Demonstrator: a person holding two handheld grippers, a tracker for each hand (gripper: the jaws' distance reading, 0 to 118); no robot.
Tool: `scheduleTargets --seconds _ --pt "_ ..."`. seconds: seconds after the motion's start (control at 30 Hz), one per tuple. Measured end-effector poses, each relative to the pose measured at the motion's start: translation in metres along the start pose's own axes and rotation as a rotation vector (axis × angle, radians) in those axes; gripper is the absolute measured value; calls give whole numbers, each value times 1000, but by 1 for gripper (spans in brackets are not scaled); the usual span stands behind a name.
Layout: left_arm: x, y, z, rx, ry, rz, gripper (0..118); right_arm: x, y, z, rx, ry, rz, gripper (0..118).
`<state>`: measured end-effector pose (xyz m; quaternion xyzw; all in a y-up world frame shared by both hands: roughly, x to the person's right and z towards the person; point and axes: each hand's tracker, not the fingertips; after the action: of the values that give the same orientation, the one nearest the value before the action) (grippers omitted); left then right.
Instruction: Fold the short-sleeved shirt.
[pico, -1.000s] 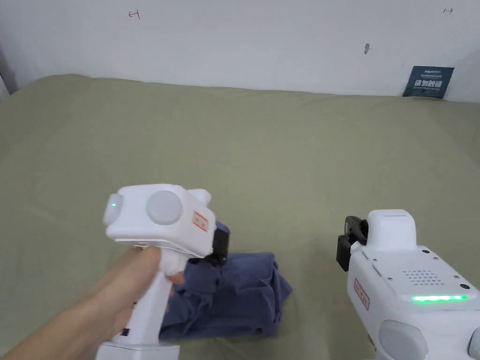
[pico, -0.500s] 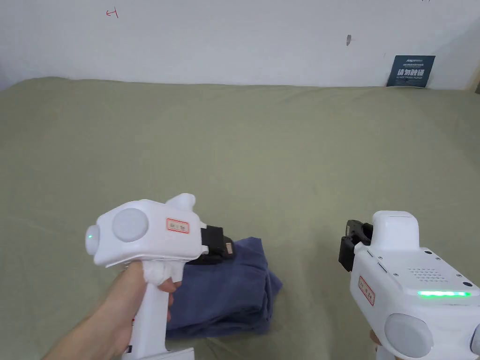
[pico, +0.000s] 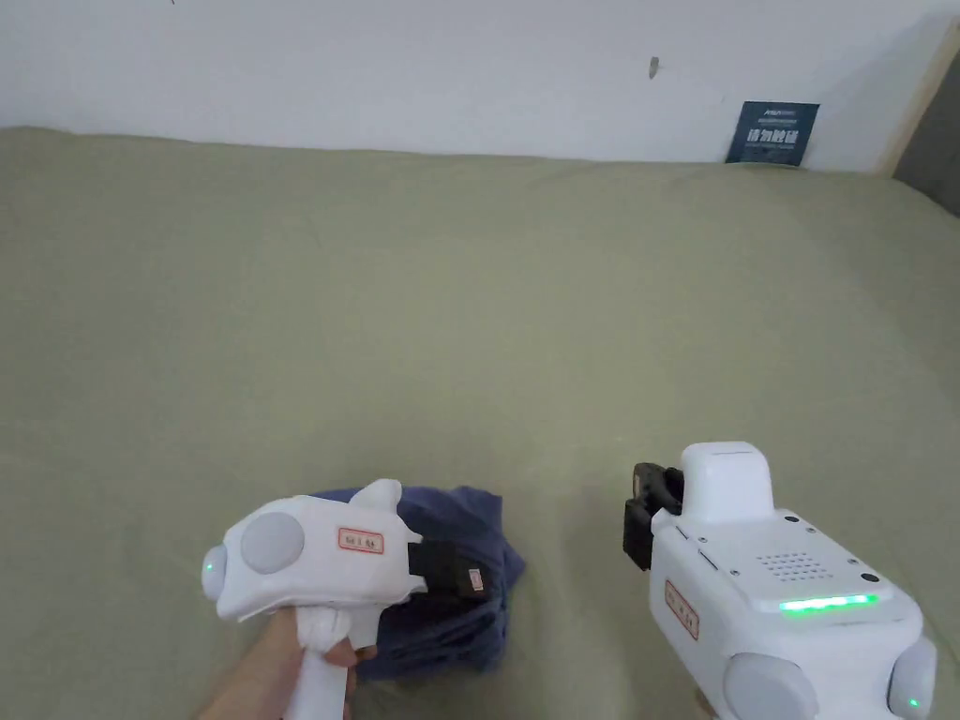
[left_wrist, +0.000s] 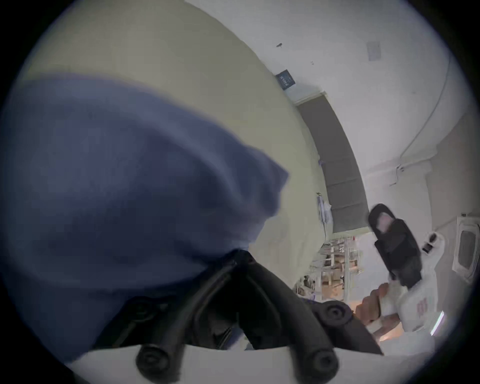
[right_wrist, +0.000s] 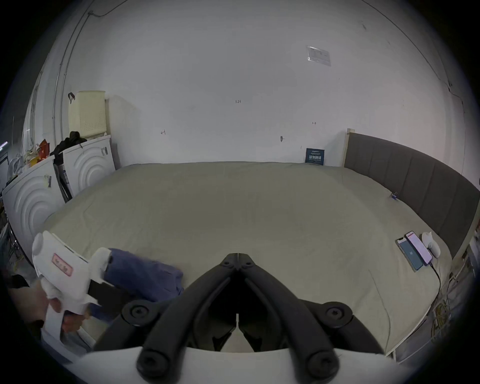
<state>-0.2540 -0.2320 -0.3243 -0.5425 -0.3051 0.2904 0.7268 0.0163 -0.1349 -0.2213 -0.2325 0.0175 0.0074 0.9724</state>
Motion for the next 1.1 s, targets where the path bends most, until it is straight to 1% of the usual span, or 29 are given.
scheduleTargets --seconds 0.03,0.07,0.1,0.13,0.17,0.23,0.27,0.3,0.4,0.43,0.5,0.53,0.57,0.6,0.63,0.67,0.7,0.73,0.77,0.83,0.9,0.93,0.97,1.0,1.03,1.07,1.1 --pt "7 0 15 22 1 -79 0 -3 1 -4 -15 39 8 0" --pt "9 11 36 44 27 -127 0 -8 3 -10 -46 103 -5 0" --pt "10 12 53 60 38 -131 0 -13 4 -15 -66 163 -21 0" --pt "7 12 72 76 29 -119 0 -18 7 -23 -122 277 -63 0" --pt "3 15 92 95 33 -111 0 -22 9 -36 -193 415 -143 0" --pt "-6 16 123 131 98 -132 0 -32 5 -65 -292 615 -259 0" --pt "-14 15 137 133 138 -135 0 -38 1 -84 -343 682 -311 0" --pt "-21 14 145 140 165 -133 0 -42 -3 -98 -386 721 -348 0" --pt "-51 13 157 133 231 -83 0 -45 -21 -146 -508 771 -449 0" --pt "-61 13 159 129 235 -60 0 -45 -30 -161 -560 765 -500 0" --pt "-78 15 155 108 206 -34 0 -38 -53 -188 -676 836 -555 0" --pt "-85 15 153 102 174 -22 2 -34 -64 -198 -709 828 -606 0" --pt "-90 16 151 97 150 -7 14 -26 -71 -204 -709 910 -729 0" --pt "-95 19 148 97 127 0 43 -19 -73 -208 -715 950 -827 0" --pt "-100 21 146 104 98 12 84 -16 -74 -210 -731 938 -862 0" --pt "-104 23 141 107 62 24 118 -15 -75 -209 -729 959 -841 0" --pt "-107 24 136 98 30 37 118 -16 -74 -207 -719 951 -798 0" --pt "-111 26 129 79 -36 53 118 -17 -73 -206 -716 951 -779 0" --pt "-113 28 124 95 -108 74 118 -16 -73 -208 -718 950 -787 0" --pt "-116 30 109 57 -177 109 118 -16 -74 -207 -725 960 -807 0" --pt "-119 35 90 42 -146 119 118 -16 -75 -207 -724 968 -811 0" --pt "-118 36 84 43 -150 102 118 -16 -75 -207 -724 970 -816 0" --pt "-116 38 82 54 -188 89 118 -15 -77 -209 -723 973 -819 0" --pt "-115 41 78 56 -205 112 117 -15 -77 -209 -722 975 -820 0" --pt "-114 43 74 45 -192 123 113 -14 -78 -209 -722 978 -825 0" --pt "-112 43 73 53 -145 105 94 -14 -78 -209 -723 980 -827 0" --pt "-112 43 73 57 -86 82 61 -14 -77 -208 -723 980 -828 0"
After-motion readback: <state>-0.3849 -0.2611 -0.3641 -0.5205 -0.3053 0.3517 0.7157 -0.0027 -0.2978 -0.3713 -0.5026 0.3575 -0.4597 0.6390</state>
